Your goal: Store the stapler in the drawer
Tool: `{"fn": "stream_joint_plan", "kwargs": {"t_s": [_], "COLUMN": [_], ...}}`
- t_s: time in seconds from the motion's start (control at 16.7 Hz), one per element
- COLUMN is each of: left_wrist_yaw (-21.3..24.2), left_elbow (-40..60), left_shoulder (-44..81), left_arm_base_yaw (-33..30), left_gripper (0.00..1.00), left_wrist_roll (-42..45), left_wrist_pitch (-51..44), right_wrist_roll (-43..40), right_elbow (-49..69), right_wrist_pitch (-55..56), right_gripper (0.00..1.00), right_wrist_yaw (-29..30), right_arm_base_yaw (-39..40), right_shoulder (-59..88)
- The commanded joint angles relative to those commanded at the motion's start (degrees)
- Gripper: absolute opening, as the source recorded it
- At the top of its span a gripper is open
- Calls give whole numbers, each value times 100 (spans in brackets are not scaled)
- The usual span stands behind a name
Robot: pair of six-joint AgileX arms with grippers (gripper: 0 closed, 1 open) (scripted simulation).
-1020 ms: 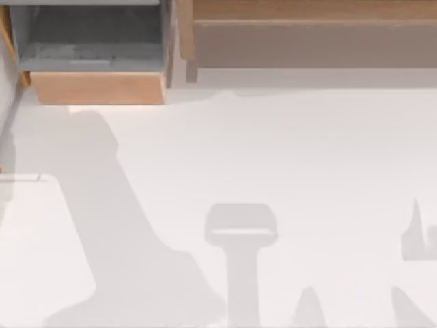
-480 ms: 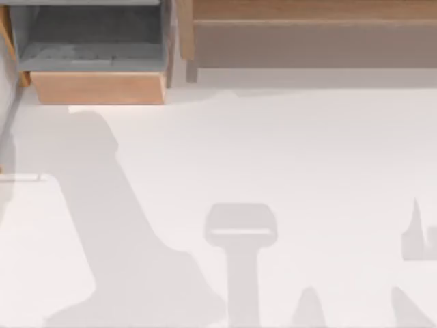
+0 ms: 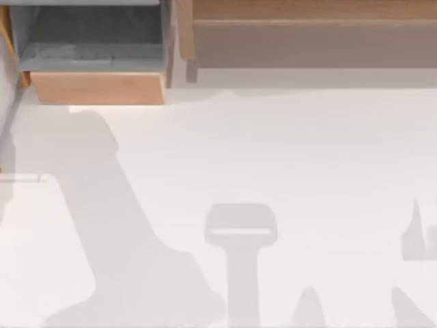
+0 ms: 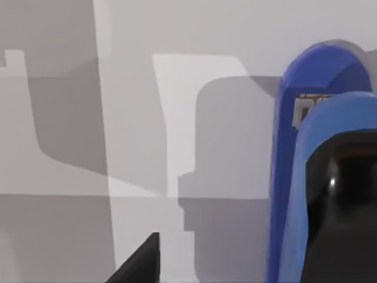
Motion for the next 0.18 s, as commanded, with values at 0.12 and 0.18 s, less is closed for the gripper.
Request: {"fn": "stream_joint_plan", "kwargs": {"t_s": [0.12,0.18], "left_wrist_yaw": [0,0], "left_elbow": [0,0], "left_shoulder": [0,0], "left_arm_base_yaw": [0,0], "left_gripper": [100,100], "left_wrist_roll": [0,0], "left_wrist_pitch": [0,0], "right_wrist_roll": [0,0], "right_elbow": [0,0], "right_wrist_pitch": [0,0], "right_gripper": [100,100], "right_wrist_yaw": [0,0], "right_arm_base_yaw": [0,0], "right_shoulder": [0,0]}}
